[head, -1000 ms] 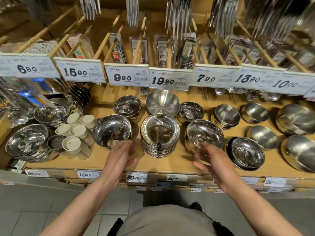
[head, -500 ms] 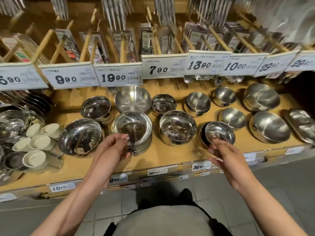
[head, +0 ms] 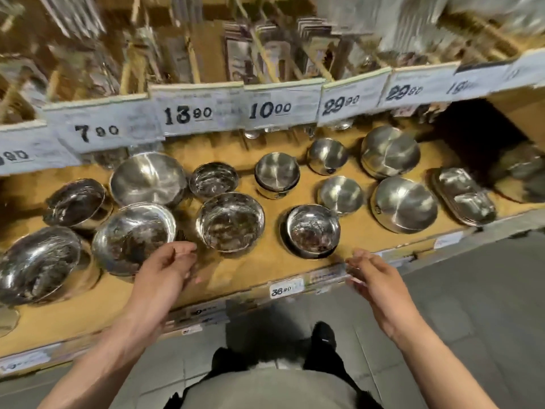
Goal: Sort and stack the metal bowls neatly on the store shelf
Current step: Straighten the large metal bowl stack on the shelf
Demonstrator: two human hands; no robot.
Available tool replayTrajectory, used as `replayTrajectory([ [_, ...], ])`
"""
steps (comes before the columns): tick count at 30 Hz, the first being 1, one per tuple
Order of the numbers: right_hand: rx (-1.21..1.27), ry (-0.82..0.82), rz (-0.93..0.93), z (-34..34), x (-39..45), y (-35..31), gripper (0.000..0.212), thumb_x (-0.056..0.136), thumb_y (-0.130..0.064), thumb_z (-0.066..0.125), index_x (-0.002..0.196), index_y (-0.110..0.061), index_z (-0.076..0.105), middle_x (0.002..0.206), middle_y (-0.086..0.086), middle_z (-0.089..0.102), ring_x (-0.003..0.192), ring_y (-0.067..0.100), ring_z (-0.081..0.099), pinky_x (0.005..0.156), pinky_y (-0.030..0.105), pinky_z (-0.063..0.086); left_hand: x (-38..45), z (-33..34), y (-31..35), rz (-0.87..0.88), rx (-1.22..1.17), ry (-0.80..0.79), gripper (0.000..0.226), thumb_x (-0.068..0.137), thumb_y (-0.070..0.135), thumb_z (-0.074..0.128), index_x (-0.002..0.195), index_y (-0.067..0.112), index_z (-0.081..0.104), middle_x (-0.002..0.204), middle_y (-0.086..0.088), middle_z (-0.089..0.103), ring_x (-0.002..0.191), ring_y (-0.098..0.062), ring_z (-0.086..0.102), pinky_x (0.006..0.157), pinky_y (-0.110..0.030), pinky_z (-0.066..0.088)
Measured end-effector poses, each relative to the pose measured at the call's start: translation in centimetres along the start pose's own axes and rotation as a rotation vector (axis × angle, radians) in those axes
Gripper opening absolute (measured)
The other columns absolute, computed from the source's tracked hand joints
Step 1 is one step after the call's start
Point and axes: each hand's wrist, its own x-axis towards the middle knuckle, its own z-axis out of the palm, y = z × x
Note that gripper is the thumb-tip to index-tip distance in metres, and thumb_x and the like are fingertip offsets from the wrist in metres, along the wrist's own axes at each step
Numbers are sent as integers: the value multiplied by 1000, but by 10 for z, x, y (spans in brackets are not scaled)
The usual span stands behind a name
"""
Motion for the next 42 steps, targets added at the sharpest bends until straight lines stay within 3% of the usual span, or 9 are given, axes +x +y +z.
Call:
replayTrajectory([
  [5, -16, -48, 6, -62, 34, -15, 21, 103, -22, 59, 94, -29, 76, 86, -8, 75, 80, 1, 71, 70, 22, 52, -9, 74, -2, -70, -7, 52, 15, 102, 10, 57, 105, 15, 70, 94, -10, 68, 82, -13, 69, 65, -20, 56],
  [12, -21, -9, 36, -159, 97, -34, 20, 104, -15, 55, 120, -10, 67, 103, 10, 68, 96, 21, 66, 92, 42, 55, -6, 184, -7, -166, -3, 85, 17, 100, 2, 55, 104, 12, 68, 99, -7, 67, 88, -14, 65, 69, -26, 55],
  [19, -53, -14, -16, -186, 146, -50, 15, 100, -14, 61, 114, -19, 62, 91, 0, 68, 73, 12, 62, 69, 32, 51, -5, 222, -15, -172, 13, 178, 16, 100, -2, 53, 99, 10, 63, 101, -6, 60, 90, -17, 61, 73, -30, 55],
  [22, -70, -3, -2, -186, 169, -61, 45, 97, -17, 64, 140, -18, 50, 116, 11, 69, 101, 26, 69, 93, 44, 57, -7, 226, -19, -188, 4, 199, 13, 99, -1, 54, 102, 9, 62, 107, -9, 62, 96, -21, 62, 83, -37, 57],
  [24, -76, -2, 17, -185, 182, -67, 59, 97, -21, 67, 149, -15, 42, 120, 11, 67, 106, 28, 69, 101, 49, 55, -9, 230, -21, -194, 2, 199, 11, 99, -1, 55, 105, 7, 61, 112, -13, 65, 101, -24, 63, 83, -37, 57],
  [28, -85, -49, 66, -182, 200, -73, 49, 97, -14, 66, 143, -11, 49, 103, 3, 65, 91, 18, 69, 74, 29, 64, -13, 236, -20, -205, -8, 215, 12, 99, 0, 55, 111, 1, 58, 117, -17, 66, 108, -30, 66, 89, -41, 58],
  [31, -127, -72, 79, -182, 207, -73, 30, 97, -7, 66, 125, -13, 57, 99, 6, 67, 92, 26, 71, 58, 22, 62, -19, 235, -18, -220, -11, 230, 11, 98, -1, 56, 109, 3, 57, 112, -15, 63, 100, -25, 67, 92, -42, 58],
  [37, -180, -101, 78, -184, 214, -75, 32, 95, -4, 67, 122, -18, 56, 111, 13, 70, 94, 30, 73, 57, 26, 63, -26, 235, -18, -239, -28, 237, 14, 94, -3, 61, 103, 8, 58, 96, -8, 62, 87, -17, 66, 77, -31, 57],
  [42, -237, -118, 61, -185, 218, -79, 28, 93, 0, 67, 99, -26, 60, 122, 10, 66, 90, 28, 74, 51, 26, 61, -24, 235, -10, -218, -23, 219, 14, 96, -5, 58, 103, 7, 59, 95, -8, 63, 88, -18, 66, 79, -31, 57],
])
